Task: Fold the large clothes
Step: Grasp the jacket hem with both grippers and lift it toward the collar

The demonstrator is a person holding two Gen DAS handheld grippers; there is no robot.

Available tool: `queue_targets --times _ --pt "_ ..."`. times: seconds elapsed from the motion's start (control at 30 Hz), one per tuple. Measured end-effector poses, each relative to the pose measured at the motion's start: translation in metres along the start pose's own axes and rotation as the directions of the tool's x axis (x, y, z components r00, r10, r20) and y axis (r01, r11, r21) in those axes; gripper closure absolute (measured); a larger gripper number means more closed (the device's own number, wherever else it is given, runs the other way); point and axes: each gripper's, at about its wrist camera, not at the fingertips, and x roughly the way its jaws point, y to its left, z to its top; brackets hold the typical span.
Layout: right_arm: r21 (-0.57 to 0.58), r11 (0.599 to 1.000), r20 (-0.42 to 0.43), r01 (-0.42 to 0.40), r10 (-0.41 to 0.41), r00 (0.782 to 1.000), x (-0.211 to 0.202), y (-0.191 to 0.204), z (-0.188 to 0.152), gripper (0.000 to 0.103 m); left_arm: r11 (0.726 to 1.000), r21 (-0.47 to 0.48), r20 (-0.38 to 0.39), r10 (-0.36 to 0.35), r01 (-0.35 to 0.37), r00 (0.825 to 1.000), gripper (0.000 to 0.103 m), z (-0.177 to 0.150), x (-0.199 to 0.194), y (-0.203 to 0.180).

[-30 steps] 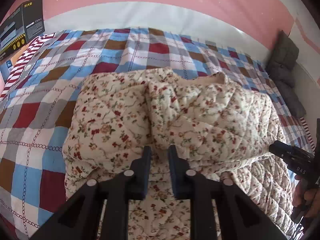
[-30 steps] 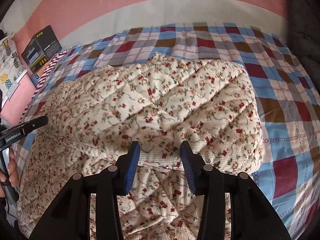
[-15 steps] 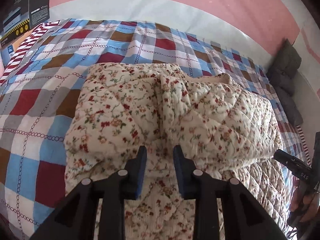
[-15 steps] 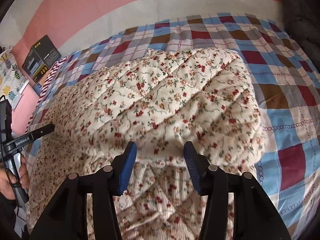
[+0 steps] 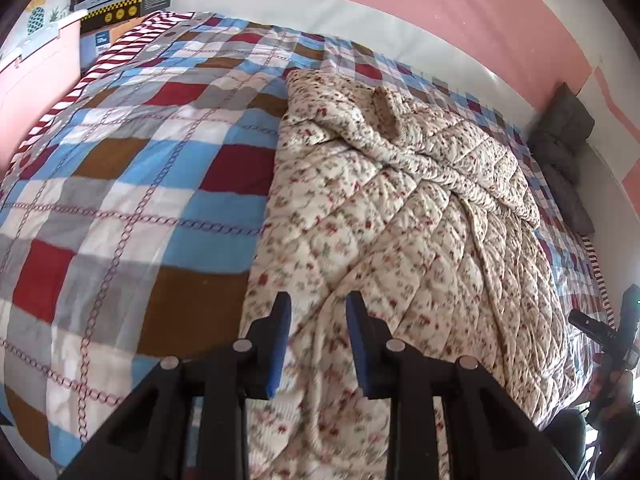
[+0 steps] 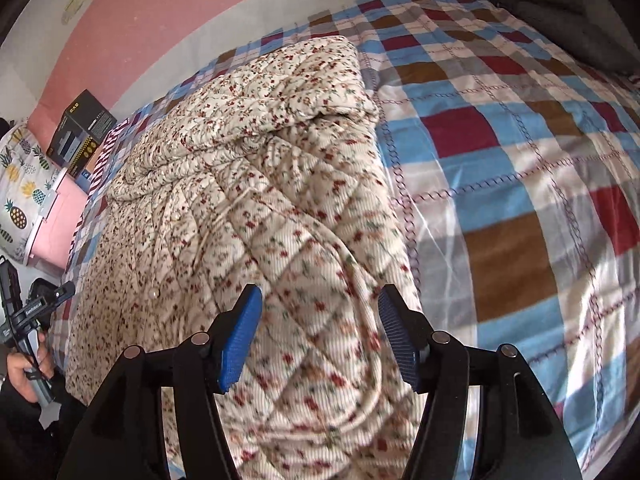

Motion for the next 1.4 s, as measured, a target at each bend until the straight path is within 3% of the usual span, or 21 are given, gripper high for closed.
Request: queue_targets --times 0.1,0.2,0.33,0.4,0.6,0.83,0.93,0.97,1.0,1.03,1.07,1.2,1.4 --pt "0.036 0.999 0.000 0.010 -0.010 1.000 -0.012 -0.017 -0.017 0.035 0.998 -0.047 -0.038 0.031 -0.032 0.999 0.067 -0.016 -0.003 0.022" --pt "0.111 0.994 -0.034 -0.006 0.010 0.999 -0.013 -0.042 -0.027 0.035 0.995 -0.099 -0.103 0.011 -0.021 0.995 0.062 -0.027 0.003 0.041" --pt "0.142 0.990 -0.102 -0.009 0.023 0.994 -0.003 -0.060 -0.040 0.035 0.994 -0.113 -0.124 -0.004 -0.011 0.992 0.056 -0.037 0.006 0.048" --pt "0.196 0.979 -0.137 -0.056 0.084 0.987 0.003 -0.066 -0.047 0.035 0.989 -0.144 -0.152 -0.036 0.014 0.988 0.056 -0.042 0.008 0.051" --pt "0.188 0.973 -0.221 -0.136 0.177 0.959 0.003 -0.057 -0.061 0.035 0.977 -0.201 -0.188 -0.105 0.067 0.977 0.056 -0.065 -0.001 0.049" --pt "0.161 0.977 -0.245 -0.140 0.177 0.953 -0.003 -0.039 -0.071 0.035 0.963 -0.250 -0.229 -0.159 0.100 0.960 0.056 -0.087 -0.004 0.046" --pt "0.150 0.985 -0.281 -0.083 0.123 0.952 0.003 -0.034 -0.071 0.049 0.969 -0.233 -0.242 -0.135 0.077 0.961 0.060 -0.088 -0.004 0.042" --pt "0.153 0.986 -0.286 -0.072 0.114 0.951 0.004 -0.035 -0.072 0.062 0.972 -0.225 -0.244 -0.130 0.074 0.961 0.065 -0.086 -0.004 0.039" --pt "0.160 0.984 -0.283 -0.077 0.120 0.952 0.003 -0.035 -0.071 0.078 0.974 -0.216 -0.238 -0.127 0.075 0.963 0.076 -0.086 -0.007 0.037" --pt "0.174 0.981 -0.270 -0.091 0.136 0.953 -0.001 -0.036 -0.069 0.082 0.976 -0.201 -0.224 -0.123 0.077 0.967 0.085 -0.084 -0.013 0.034" --pt "0.185 0.976 -0.247 -0.113 0.158 0.956 -0.008 -0.036 -0.067 0.087 0.979 -0.182 -0.205 -0.125 0.087 0.971 0.086 -0.082 -0.020 0.031" --pt "0.196 0.958 -0.139 -0.208 0.237 0.961 -0.046 -0.031 -0.057 0.090 0.973 -0.168 -0.108 -0.179 0.159 0.978 0.089 -0.069 -0.053 0.023" --pt "0.185 0.940 -0.034 -0.285 0.296 0.955 -0.079 -0.019 -0.036 0.091 0.936 -0.207 0.021 -0.288 0.286 0.958 0.089 -0.039 -0.092 0.025"
